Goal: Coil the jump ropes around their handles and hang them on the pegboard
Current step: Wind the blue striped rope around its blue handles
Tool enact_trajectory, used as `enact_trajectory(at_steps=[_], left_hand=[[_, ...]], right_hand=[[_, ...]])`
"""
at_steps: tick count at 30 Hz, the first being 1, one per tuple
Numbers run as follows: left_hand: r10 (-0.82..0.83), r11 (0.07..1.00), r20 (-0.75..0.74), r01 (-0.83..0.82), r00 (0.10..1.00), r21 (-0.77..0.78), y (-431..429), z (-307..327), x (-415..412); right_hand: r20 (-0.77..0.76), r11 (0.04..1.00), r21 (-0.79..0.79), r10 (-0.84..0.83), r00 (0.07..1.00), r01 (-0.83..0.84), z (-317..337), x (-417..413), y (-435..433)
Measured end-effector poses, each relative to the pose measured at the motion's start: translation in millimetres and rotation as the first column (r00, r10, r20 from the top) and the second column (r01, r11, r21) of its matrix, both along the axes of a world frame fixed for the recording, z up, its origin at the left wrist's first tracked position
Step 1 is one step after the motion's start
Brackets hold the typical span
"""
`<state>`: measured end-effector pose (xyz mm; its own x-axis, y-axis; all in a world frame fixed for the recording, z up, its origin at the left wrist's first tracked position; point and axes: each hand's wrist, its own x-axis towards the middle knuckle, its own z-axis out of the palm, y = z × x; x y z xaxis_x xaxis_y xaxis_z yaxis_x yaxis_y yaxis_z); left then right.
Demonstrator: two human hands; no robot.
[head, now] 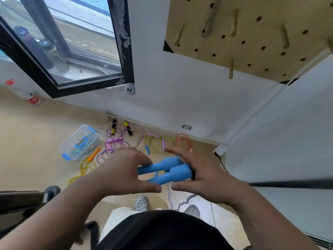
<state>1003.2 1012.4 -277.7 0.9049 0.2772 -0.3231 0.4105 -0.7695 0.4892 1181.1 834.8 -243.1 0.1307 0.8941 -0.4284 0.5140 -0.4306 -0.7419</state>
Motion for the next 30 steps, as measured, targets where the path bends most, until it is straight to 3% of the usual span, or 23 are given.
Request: enact_trajectory(at_steps=[2, 4, 6, 9, 15, 19, 24, 27, 30], left_hand=[[-0.074, 0.994, -0.009, 0.075, 0.997, 0.083, -8, -8, 5], [0.093, 0.989, 0.11, -0.079, 0.99, -0.123, -15, -14, 8], [0.267, 0.927, 0.149, -0.211, 0.952, -0.311, -13, -17, 8], [0.301, 0.862, 0.093, -0.229, 0.949, -0.452, -8, -19, 6], [0.384, 0.522, -0.075, -0.283, 0.92, -0.805, 3, -19, 1], [0.377, 0.381, -0.112, -0.265, 0.919, -0.886, 0, -11, 4], [0.585, -0.043, -0.231, -0.255, 0.777, -0.966, -3, -2, 13], [0.655, -0.134, -0.264, -0.235, 0.708, -0.963, -6, -4, 12], [0.665, -0.298, -0.325, -0.16, 0.673, -0.941, -6, -4, 11]], right_hand=[[0.097, 1.0, 0.002, -0.005, 0.995, 0.005, 1, -9, 14], [0.177, 0.997, 0.042, -0.075, 0.981, 0.069, -1, -15, 24], [0.121, 0.98, 0.072, -0.193, 0.974, 0.185, -3, -16, 27], [-0.037, 0.96, 0.109, -0.255, 0.966, 0.258, -5, -13, 29], [0.14, 0.936, 0.183, -0.328, 0.934, 0.301, 4, -15, 48], [0.17, 0.916, 0.201, -0.381, 0.909, 0.346, 5, -29, 66], [0.321, 0.942, 0.188, -0.326, 0.889, 0.278, 13, -51, 83], [0.254, 0.936, 0.194, -0.338, 0.906, 0.295, 14, -54, 84], [0.198, 0.933, 0.21, -0.334, 0.921, 0.293, 12, -55, 84]])
